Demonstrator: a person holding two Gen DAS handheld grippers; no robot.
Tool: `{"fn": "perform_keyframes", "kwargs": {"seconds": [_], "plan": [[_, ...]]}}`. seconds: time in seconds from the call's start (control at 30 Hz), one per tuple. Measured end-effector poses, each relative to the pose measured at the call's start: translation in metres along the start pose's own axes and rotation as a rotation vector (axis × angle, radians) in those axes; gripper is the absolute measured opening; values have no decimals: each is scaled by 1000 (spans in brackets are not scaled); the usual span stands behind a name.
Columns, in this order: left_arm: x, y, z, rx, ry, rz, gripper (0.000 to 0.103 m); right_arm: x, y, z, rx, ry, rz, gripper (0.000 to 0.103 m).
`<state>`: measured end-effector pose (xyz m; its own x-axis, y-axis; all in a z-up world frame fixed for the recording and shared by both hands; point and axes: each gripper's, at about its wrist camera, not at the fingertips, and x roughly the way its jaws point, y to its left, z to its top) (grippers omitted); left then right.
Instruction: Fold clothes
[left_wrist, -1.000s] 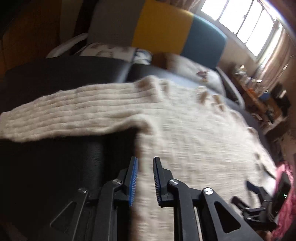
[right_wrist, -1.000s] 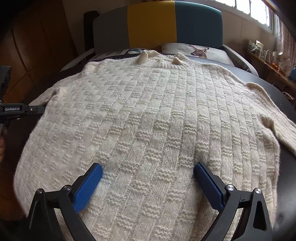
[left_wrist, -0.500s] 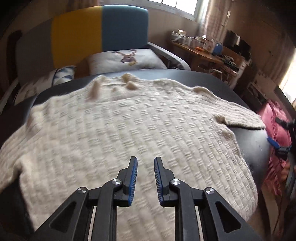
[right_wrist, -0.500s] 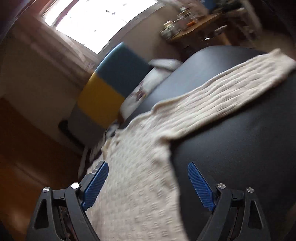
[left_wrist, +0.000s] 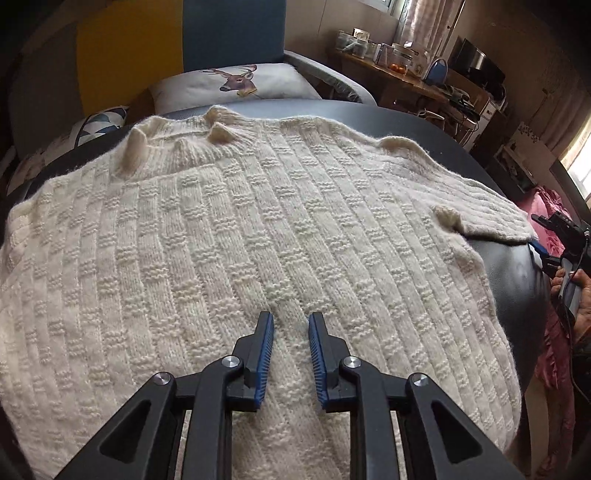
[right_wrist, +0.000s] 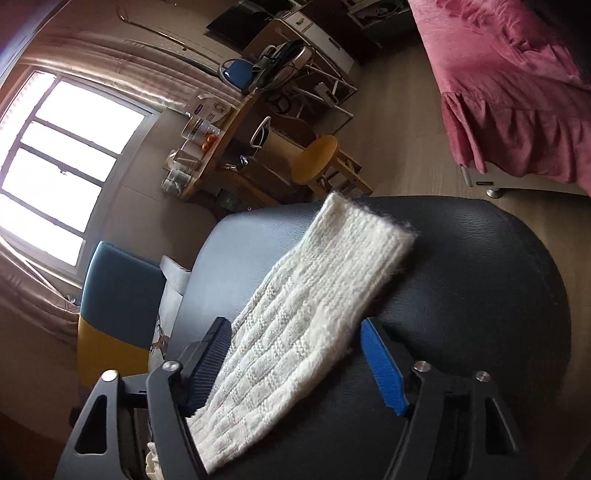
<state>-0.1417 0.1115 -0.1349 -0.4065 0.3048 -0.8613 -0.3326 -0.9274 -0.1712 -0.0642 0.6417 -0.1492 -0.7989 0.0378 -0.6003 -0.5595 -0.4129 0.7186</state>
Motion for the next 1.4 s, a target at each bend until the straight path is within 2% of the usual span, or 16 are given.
{"fn": "perform_keyframes", "kwargs": {"seconds": [0.03, 0.07, 0.1, 0.13, 0.17, 0.27, 0.33, 0.5, 0.6, 0.73, 0.8, 0.9, 1.03, 1.2, 1.33, 1.4], "plan": [[0, 0, -1, 0, -2, -2, 19, 4, -1, 0, 12, -4, 2, 52], [0, 0, -1, 1, -4, -4, 19, 7, -2, 0, 26, -8, 5, 39], [0, 0, -2, 6, -5, -3, 19, 12, -6, 1, 46, 1, 10, 19], [1, -1, -2, 11, -5, -1, 20, 17, -10, -2, 69, 15, 10, 10], [0, -2, -2, 15, -2, 0, 20, 19, -15, -4, 84, 9, 16, 8], [-1, -2, 2, 11, 18, -10, 20, 20, -7, -3, 47, 8, 10, 8], [-3, -1, 10, -26, 45, -70, 19, 22, 12, -5, -45, 21, 7, 8], [-4, -17, 44, -134, 111, -366, 19, 33, 94, -42, -501, 80, -28, 8], [4, -48, 69, -177, 165, -545, 22, 43, 117, -73, -687, 126, -59, 8], [32, -102, 104, -211, 259, -730, 26, 52, 126, -104, -866, 177, -94, 8], [55, -124, 115, -252, 311, -769, 26, 54, 121, -110, -889, 196, -102, 8], [89, -156, 130, -316, 388, -823, 33, 53, 117, -112, -914, 195, -99, 8], [127, -177, 133, -423, 454, -860, 35, 46, 112, -110, -900, 195, -61, 8], [156, -179, 137, -523, 477, -878, 39, 39, 112, -104, -822, 195, 21, 8], [174, -187, 141, -554, 500, -874, 39, 38, 111, -112, -873, 208, 27, 8], [179, -199, 140, -537, 514, -861, 39, 40, 111, -119, -906, 222, 18, 8]]}}
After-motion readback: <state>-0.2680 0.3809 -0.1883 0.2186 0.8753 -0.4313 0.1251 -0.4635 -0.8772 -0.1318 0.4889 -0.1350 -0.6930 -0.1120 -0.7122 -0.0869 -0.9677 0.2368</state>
